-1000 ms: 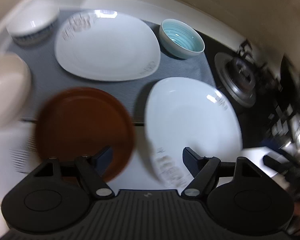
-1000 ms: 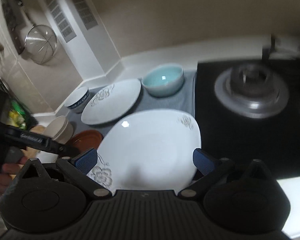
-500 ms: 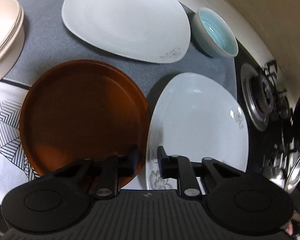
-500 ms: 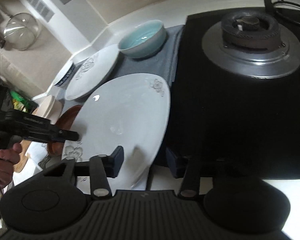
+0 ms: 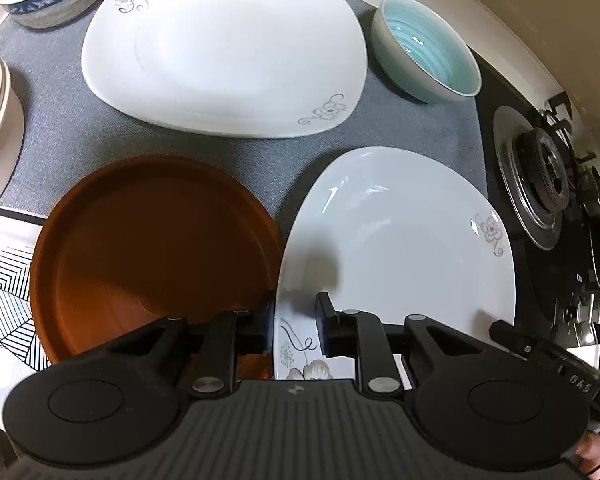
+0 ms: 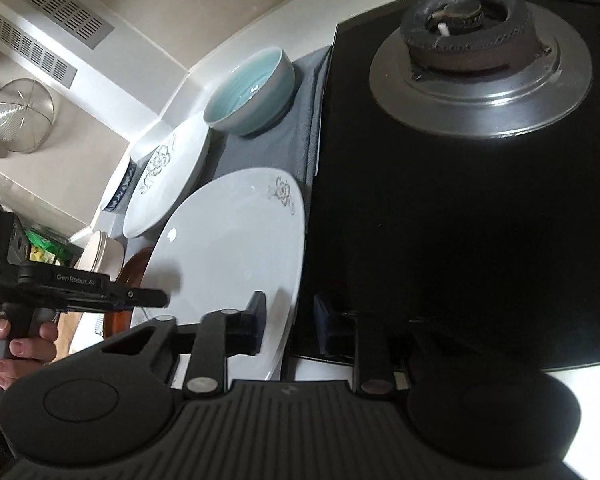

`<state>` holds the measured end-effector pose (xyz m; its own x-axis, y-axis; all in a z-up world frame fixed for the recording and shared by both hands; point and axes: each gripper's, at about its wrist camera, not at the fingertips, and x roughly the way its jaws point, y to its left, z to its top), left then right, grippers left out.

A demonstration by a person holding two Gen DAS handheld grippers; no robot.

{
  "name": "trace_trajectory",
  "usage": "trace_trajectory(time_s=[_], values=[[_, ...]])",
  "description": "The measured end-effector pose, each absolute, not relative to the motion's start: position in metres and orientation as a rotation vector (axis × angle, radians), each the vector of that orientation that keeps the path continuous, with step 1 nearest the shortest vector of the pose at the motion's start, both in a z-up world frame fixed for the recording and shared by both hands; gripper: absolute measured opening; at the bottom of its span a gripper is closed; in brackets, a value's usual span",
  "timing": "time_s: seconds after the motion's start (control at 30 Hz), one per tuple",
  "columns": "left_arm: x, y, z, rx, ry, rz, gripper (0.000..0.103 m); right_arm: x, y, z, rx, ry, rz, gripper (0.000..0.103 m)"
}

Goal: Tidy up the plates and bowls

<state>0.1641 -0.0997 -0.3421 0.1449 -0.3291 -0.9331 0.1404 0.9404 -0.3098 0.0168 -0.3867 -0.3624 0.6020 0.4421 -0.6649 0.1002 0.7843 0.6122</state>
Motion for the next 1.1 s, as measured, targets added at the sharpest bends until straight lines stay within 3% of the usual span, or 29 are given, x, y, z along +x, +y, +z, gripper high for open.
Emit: trace_trajectory(time_s=[0.2, 0.57, 1.1], values=[[0.155, -0.107, -0.320, -0.107, 1.326, -0.309, 0.022, 0.009, -0.386, -0.354, 0.613, 0.906, 0.240, 0.010], [0.166, -0.111, -0.344, -0.182, 1.417, -0.326, 0.026, 0.014, -0.390, -0.355, 0.606, 0.930, 0.256, 0.013], [0.158, -0.126, -0.326, -0.090, 1.387, -0.334, 0.025, 0.008, -0.387, -0.328, 0.528, 0.865, 0.198, 0.011]])
